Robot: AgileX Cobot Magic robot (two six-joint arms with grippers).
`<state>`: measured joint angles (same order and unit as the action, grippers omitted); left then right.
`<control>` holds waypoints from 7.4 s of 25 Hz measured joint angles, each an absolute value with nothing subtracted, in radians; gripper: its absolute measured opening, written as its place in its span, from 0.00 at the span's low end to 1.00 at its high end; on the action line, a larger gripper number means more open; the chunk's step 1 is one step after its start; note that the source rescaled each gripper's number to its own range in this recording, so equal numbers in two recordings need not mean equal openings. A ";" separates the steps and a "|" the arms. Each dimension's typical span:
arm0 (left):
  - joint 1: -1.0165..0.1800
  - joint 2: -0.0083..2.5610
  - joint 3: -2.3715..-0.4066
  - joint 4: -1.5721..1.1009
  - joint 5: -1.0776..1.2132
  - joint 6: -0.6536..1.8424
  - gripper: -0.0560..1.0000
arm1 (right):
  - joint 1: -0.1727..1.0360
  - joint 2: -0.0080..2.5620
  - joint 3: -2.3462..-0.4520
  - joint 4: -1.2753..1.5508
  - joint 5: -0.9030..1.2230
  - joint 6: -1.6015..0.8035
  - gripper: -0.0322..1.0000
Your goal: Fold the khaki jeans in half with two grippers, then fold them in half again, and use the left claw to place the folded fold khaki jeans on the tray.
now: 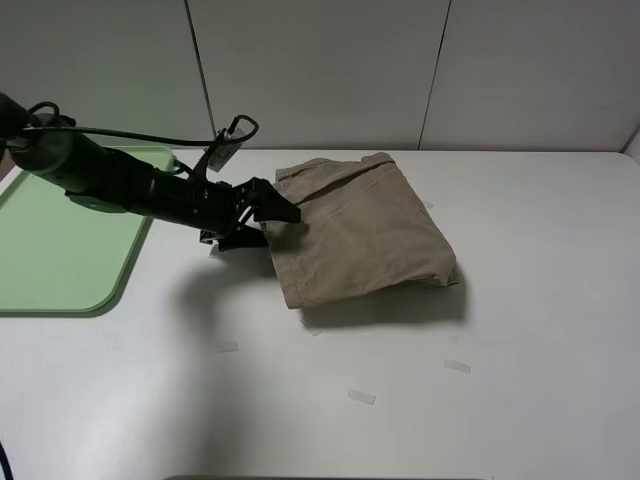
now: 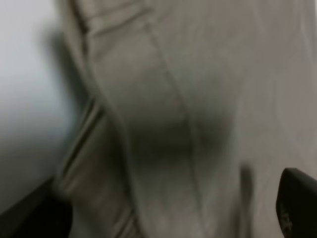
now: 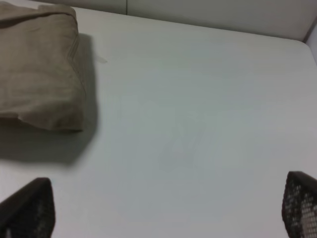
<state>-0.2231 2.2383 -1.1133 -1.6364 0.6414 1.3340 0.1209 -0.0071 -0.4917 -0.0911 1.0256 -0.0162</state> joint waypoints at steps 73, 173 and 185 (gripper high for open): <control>-0.034 2.031 -1.737 0.104 1.132 0.489 0.17 | 0.121 -0.007 -0.492 -0.091 1.026 -0.016 1.00; 0.310 1.838 -1.179 0.233 0.307 0.206 0.17 | 0.121 -0.007 -0.492 -0.091 1.026 -0.016 1.00; 0.440 1.843 -1.031 0.300 0.083 0.176 0.06 | 0.121 -0.007 -0.492 -0.090 1.026 -0.016 1.00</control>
